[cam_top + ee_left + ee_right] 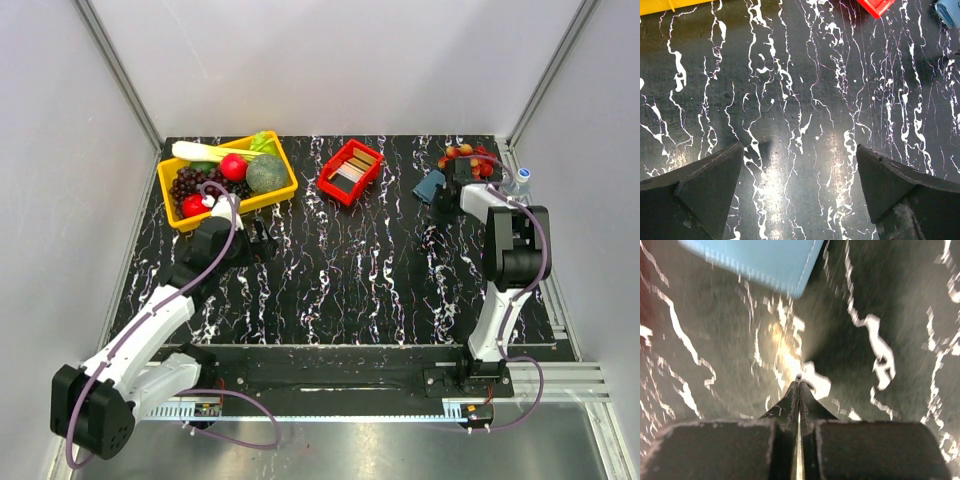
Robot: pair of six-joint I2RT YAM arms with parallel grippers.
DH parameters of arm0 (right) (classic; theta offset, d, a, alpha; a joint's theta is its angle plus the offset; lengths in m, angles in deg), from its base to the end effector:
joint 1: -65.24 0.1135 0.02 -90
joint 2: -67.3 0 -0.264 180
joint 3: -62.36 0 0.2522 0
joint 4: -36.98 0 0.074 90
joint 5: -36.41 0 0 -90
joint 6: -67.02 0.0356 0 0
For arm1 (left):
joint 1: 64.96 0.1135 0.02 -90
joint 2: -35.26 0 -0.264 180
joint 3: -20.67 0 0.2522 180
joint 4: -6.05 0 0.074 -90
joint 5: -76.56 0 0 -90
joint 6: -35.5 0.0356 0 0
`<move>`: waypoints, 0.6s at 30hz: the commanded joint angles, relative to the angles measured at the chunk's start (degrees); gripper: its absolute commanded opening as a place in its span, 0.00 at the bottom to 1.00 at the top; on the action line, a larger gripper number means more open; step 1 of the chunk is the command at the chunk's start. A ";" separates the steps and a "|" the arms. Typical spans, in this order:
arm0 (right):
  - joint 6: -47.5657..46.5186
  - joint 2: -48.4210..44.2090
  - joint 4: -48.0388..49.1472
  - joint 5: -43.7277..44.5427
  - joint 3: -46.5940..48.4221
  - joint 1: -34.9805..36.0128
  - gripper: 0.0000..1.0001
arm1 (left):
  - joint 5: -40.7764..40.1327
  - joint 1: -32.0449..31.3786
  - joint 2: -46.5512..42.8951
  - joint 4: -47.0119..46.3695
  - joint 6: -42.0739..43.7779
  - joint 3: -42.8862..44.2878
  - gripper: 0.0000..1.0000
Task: Put the credit cards into the card holder
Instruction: Move the card holder to the center of the board.
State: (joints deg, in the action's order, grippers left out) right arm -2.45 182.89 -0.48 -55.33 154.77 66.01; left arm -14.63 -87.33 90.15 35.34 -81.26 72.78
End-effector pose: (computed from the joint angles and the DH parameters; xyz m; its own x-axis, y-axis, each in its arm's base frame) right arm 0.4195 0.0067 0.1568 -0.8261 0.3395 -0.4499 0.2791 0.9399 0.1967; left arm 0.1972 -0.0804 0.2590 -0.6024 -0.2389 -0.7616 0.1041 0.9225 -0.3717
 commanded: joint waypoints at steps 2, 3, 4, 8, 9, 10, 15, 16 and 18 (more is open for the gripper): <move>1.78 -8.80 2.52 -0.12 -3.34 2.03 0.34 | 0.93 -0.31 -3.04 -1.64 -0.66 -0.99 0.99; 2.31 -9.15 2.52 1.46 -2.11 1.95 0.57 | 0.93 -0.39 -3.13 -1.47 -0.57 -1.08 0.99; 2.40 -8.81 2.52 3.48 -0.19 1.86 0.70 | 0.93 -0.31 -3.13 -1.38 -0.48 -1.00 0.99; 2.58 -3.29 0.51 9.45 10.09 1.86 0.96 | 0.93 -0.39 -3.48 -1.20 -0.22 -0.82 0.99; 3.02 -1.35 -0.89 12.17 12.90 1.86 0.99 | 0.93 -0.39 -3.48 -1.20 -0.31 -0.73 0.99; 3.19 1.28 -1.95 13.41 16.15 1.77 0.99 | 0.93 -0.48 -3.39 -1.12 -0.31 -0.64 0.99; 5.74 14.72 -9.15 18.35 30.92 1.77 0.99 | 0.93 -0.48 -2.25 -1.29 0.04 -0.03 0.99; 6.27 16.84 -10.91 18.70 33.47 1.69 0.99 | 0.93 -0.48 -1.90 -1.29 0.31 0.23 0.99; 7.76 19.57 -13.20 21.76 37.00 1.69 0.99 | 0.93 -0.48 -0.93 -1.20 0.75 0.67 0.99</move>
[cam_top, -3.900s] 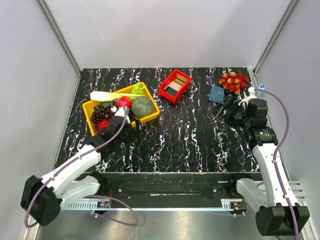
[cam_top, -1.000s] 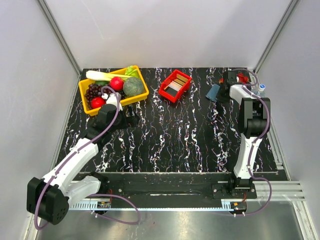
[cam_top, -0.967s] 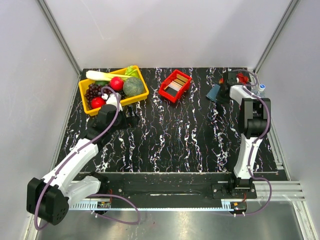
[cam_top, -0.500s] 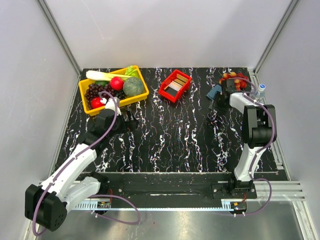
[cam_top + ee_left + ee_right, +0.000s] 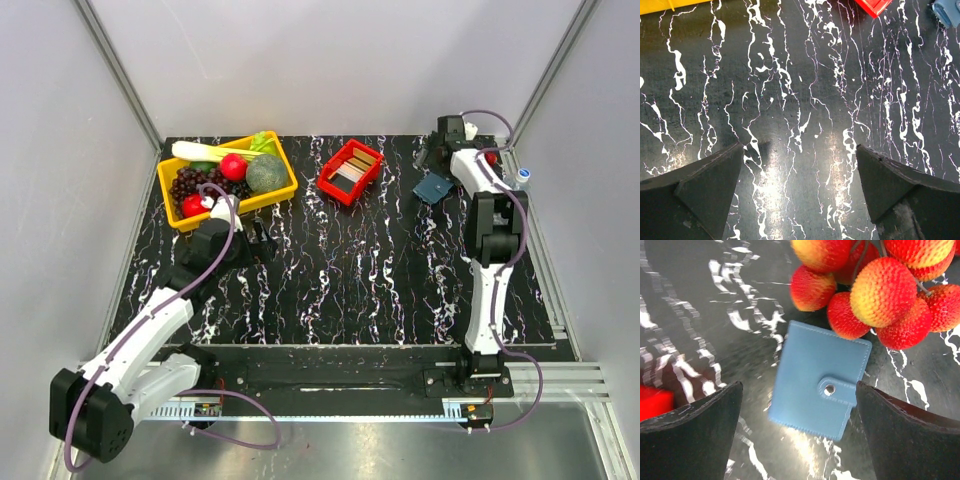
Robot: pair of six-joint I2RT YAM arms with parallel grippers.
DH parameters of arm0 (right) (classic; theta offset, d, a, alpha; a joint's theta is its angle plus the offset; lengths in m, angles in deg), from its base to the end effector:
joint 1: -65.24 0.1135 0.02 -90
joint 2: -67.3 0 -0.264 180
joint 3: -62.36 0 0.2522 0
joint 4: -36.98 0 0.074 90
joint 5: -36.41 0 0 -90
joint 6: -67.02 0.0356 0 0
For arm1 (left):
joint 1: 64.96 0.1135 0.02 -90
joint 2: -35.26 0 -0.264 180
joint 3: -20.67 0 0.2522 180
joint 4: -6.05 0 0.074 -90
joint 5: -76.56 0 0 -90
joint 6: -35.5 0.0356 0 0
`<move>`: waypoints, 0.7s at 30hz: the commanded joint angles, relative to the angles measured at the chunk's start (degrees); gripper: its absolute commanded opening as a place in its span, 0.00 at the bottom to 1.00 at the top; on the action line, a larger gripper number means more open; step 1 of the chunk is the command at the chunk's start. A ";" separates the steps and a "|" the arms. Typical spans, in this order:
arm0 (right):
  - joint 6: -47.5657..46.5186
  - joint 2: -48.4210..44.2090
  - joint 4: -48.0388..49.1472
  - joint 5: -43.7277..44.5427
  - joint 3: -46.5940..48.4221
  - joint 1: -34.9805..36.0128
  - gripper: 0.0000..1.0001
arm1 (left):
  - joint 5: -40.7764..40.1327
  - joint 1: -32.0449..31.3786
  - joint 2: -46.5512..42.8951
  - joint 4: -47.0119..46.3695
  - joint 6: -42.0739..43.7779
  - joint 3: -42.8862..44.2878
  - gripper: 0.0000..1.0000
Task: Put the credit cards into the card holder
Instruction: Move the card holder to the center of the board.
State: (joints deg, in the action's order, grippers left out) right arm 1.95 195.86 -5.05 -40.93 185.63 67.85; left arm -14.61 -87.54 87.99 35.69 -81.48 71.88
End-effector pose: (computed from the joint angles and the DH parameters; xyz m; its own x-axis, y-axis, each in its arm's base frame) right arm 0.5092 0.0154 0.2167 -0.6221 0.3833 -0.6827 0.4039 0.9041 0.1396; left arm 0.1905 -0.0784 0.2602 -0.5926 -0.2448 -0.7674 0.1110 0.9188 -0.3788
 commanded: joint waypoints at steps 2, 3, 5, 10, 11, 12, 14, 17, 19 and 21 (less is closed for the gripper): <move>3.72 8.02 -9.34 7.73 7.47 -0.15 0.99 | 0.91 -0.17 1.76 -1.64 1.23 1.92 0.99; 3.64 8.38 -9.43 7.55 7.29 0.02 0.99 | 0.91 -0.26 1.85 -1.73 1.23 1.92 0.99; 3.73 8.91 -9.43 8.25 6.68 0.11 0.99 | 0.91 -0.17 2.29 -2.17 1.23 1.84 0.99; 2.67 9.26 -11.27 5.62 5.10 0.64 0.99 | 2.57 -0.26 3.26 -2.52 1.23 2.10 0.99; 2.32 8.65 -11.28 4.92 3.96 0.81 0.98 | 2.58 -0.26 3.26 -2.52 1.23 2.19 0.99; 2.14 7.86 -11.19 4.30 2.39 0.99 0.96 | 2.58 -0.26 3.17 -2.61 1.23 2.19 0.99; 2.14 4.45 -10.58 2.55 -2.09 1.52 0.92 | 2.49 -0.26 2.82 -2.70 1.06 1.75 0.99; 1.79 -2.05 -6.37 -0.26 -12.80 3.36 0.87 | 2.40 -0.26 2.29 -3.13 0.53 1.13 0.99; 1.27 -6.63 -4.08 -1.67 -19.31 5.55 0.84 | 2.66 -0.26 2.29 -3.40 0.18 0.78 0.99; 1.35 -11.19 -3.37 -2.73 -25.81 8.45 0.84 | 2.93 -0.70 2.11 -3.14 0.09 0.60 0.99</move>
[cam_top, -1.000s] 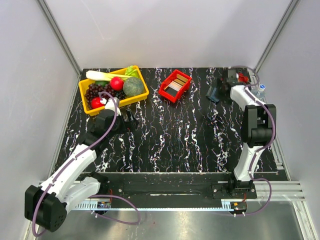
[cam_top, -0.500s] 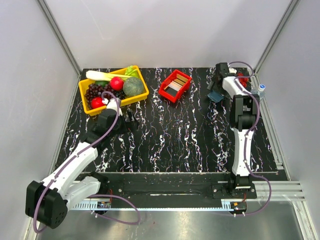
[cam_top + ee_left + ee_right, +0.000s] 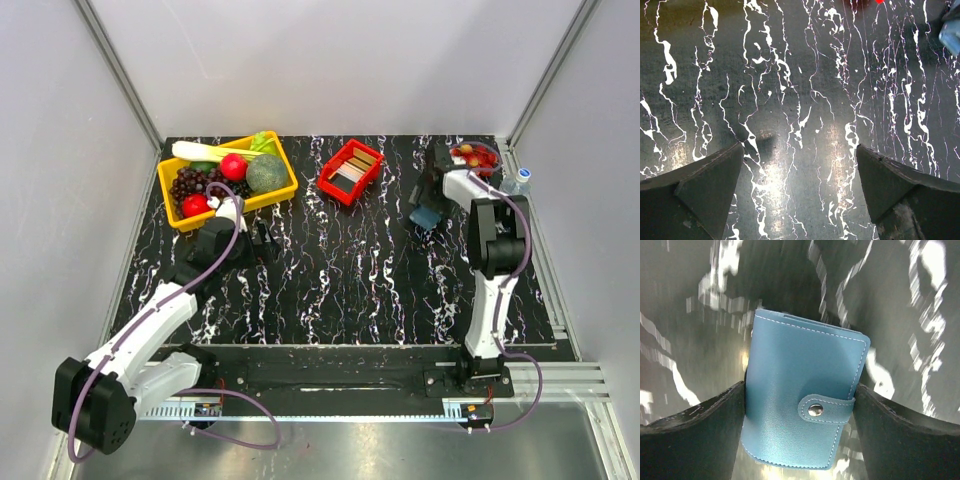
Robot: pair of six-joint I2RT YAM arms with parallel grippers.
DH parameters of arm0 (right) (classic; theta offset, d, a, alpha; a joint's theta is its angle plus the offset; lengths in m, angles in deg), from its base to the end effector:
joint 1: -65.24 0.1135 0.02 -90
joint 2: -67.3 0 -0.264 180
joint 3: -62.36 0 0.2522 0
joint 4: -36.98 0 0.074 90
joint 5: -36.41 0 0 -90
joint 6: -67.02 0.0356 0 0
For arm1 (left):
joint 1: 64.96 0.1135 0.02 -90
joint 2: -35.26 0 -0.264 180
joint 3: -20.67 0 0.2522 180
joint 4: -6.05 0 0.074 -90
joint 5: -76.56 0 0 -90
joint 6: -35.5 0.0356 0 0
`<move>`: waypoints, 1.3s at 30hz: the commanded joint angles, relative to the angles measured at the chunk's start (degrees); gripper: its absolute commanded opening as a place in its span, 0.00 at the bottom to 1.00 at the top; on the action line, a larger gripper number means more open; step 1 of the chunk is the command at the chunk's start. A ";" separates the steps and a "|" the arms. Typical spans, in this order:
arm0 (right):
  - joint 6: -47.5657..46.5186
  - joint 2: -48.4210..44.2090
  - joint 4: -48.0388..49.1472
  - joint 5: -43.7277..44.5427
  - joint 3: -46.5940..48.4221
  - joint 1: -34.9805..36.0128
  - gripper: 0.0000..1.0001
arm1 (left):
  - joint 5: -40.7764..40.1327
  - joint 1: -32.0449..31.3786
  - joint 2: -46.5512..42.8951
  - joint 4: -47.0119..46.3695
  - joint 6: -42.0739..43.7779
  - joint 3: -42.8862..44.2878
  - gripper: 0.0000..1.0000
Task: Put the credit cards into the card holder
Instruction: Move the card holder to the center of the board.
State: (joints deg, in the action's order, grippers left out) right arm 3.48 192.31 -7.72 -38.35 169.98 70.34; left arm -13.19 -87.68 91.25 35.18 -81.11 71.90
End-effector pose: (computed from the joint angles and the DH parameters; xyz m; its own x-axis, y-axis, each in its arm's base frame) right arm 0.4618 0.0318 0.1586 -0.7716 0.3627 -0.5226 0.4251 0.9051 0.0006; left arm 0.1979 -0.0830 0.2503 -0.6343 -0.2200 -0.7411 0.1179 0.9199 -0.3740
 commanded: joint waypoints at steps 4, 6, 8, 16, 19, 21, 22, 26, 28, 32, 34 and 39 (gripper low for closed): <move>4.29 -16.71 1.13 -7.24 -22.64 13.59 0.83 | 0.63 -2.15 -2.37 -2.19 -1.16 -0.21 0.99; 8.24 -22.32 5.86 -13.00 -32.19 19.74 0.84 | 0.02 -3.29 -3.25 -1.49 -2.39 -1.17 0.99; 11.41 -25.76 9.22 -15.07 -37.85 23.18 0.84 | 0.01 -4.61 -4.13 -0.44 -3.18 -1.44 0.99; 14.06 -35.35 10.99 -19.39 -42.27 34.27 0.94 | -3.06 -9.53 -3.69 1.67 -4.15 -1.53 0.99; 12.93 -39.74 10.46 -16.22 -42.54 34.27 0.98 | -3.24 -11.20 -2.73 1.33 -5.64 -1.35 0.99; 11.96 -42.29 10.02 -15.51 -42.36 34.27 0.99 | -3.06 -12.34 -1.50 0.71 -6.61 -1.26 0.99; 11.60 -43.78 9.67 -15.51 -42.36 34.18 0.99 | -2.72 -12.78 -0.71 0.27 -7.22 -1.35 0.99; 10.81 -48.27 9.05 -11.65 -43.85 34.27 0.90 | -1.92 -16.20 3.68 -1.48 -9.16 -1.00 0.99; 9.76 -48.63 9.23 -11.81 -44.73 34.10 0.76 | -1.05 -19.01 6.31 -3.85 -10.73 -0.82 0.99; 7.38 -48.02 8.88 -13.84 -45.70 34.10 0.54 | 0.72 -23.24 13.52 -7.81 -15.30 0.93 0.98; 6.68 -47.58 8.79 -14.19 -46.40 34.18 0.47 | 0.02 -25.35 17.29 -8.17 -17.15 2.51 0.96; 4.31 -44.95 8.09 -15.07 -45.09 34.27 0.42 | -1.75 -28.52 25.65 -7.64 -18.39 8.31 0.91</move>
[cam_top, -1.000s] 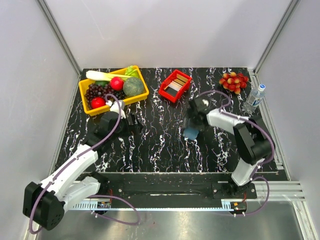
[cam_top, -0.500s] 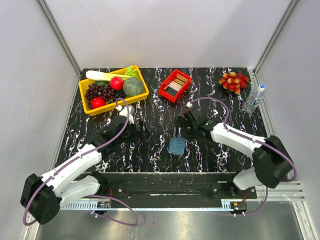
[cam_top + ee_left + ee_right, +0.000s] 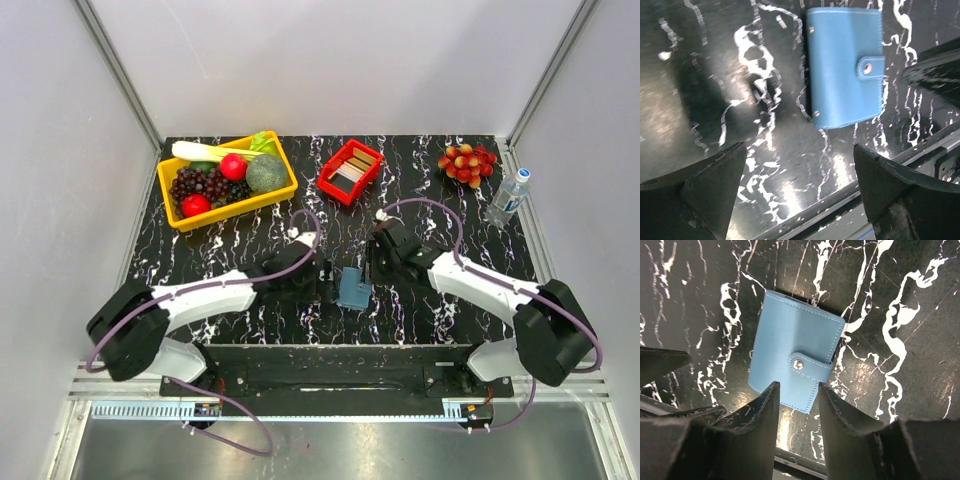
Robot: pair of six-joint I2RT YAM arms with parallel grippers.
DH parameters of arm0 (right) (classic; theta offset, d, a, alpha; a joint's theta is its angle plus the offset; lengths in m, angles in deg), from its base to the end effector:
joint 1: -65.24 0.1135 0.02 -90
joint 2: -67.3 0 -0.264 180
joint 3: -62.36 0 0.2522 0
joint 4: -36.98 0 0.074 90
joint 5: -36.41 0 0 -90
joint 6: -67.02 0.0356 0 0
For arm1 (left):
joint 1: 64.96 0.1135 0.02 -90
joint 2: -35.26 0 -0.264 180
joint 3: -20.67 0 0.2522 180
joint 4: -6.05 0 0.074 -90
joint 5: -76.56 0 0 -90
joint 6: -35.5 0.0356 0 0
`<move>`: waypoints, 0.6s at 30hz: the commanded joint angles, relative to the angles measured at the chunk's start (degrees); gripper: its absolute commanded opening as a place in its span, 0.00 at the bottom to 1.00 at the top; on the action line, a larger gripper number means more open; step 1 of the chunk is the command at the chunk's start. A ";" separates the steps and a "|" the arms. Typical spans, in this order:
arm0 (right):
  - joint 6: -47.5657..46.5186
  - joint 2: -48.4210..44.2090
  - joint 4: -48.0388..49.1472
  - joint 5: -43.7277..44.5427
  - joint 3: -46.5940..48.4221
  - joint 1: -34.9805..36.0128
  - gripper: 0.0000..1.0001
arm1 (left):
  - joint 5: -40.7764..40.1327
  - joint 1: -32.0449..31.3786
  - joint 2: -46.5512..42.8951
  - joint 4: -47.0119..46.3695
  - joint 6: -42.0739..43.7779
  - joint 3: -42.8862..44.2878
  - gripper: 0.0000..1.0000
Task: Put the credit cards into the card holder
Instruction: Move the card holder to the center of the board, then open the card holder at the center of the board.
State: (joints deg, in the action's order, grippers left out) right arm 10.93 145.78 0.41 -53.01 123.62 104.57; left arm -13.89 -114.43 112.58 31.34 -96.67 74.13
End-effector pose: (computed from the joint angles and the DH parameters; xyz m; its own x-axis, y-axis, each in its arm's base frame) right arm 0.2113 0.1727 0.2091 -0.8689 0.0092 -0.4948 -0.1739 0.9303 0.3228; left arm 0.1720 -0.2008 0.1861 -0.8723 -0.0128 -0.4888 0.2308 0.8705 -0.4347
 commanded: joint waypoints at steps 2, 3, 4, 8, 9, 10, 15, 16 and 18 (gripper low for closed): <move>-5.07 2.38 -0.92 -0.06 2.06 0.04 0.45 | -0.17 -1.77 7.48 -3.79 -2.74 7.84 0.91; -5.95 2.82 -1.44 0.73 2.50 -0.04 0.48 | 0.01 -1.68 8.45 -3.62 -2.65 8.54 0.92; -6.40 3.08 -1.71 2.13 2.68 -0.04 0.49 | 0.18 -1.77 9.42 -3.71 -2.39 9.07 0.93; -3.43 4.66 -4.52 6.62 2.94 -0.13 0.47 | 2.73 -1.68 12.59 -3.88 -1.95 10.30 0.95; -2.28 5.02 -4.87 6.89 2.77 -0.13 0.46 | 3.78 -1.68 13.12 -4.41 -1.86 10.39 0.95; -0.79 5.37 -5.05 6.80 2.42 -0.05 0.45 | 4.40 -1.68 13.90 -4.93 -1.77 10.39 0.95; 3.09 4.76 -2.86 4.00 0.22 -0.13 0.44 | 6.16 -1.77 16.11 -6.25 -2.04 10.40 0.91; 2.05 4.23 -1.73 2.86 -0.30 -0.05 0.44 | 5.81 -1.68 16.28 -6.34 -1.95 10.22 0.89; -0.67 2.83 -0.23 1.27 -1.18 -0.05 0.44 | 4.41 -1.85 16.55 -5.03 -1.51 10.31 0.86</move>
State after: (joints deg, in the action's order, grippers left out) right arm 11.39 151.07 -2.95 -49.69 123.75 104.55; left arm -9.91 -116.09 128.01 27.42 -98.12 82.96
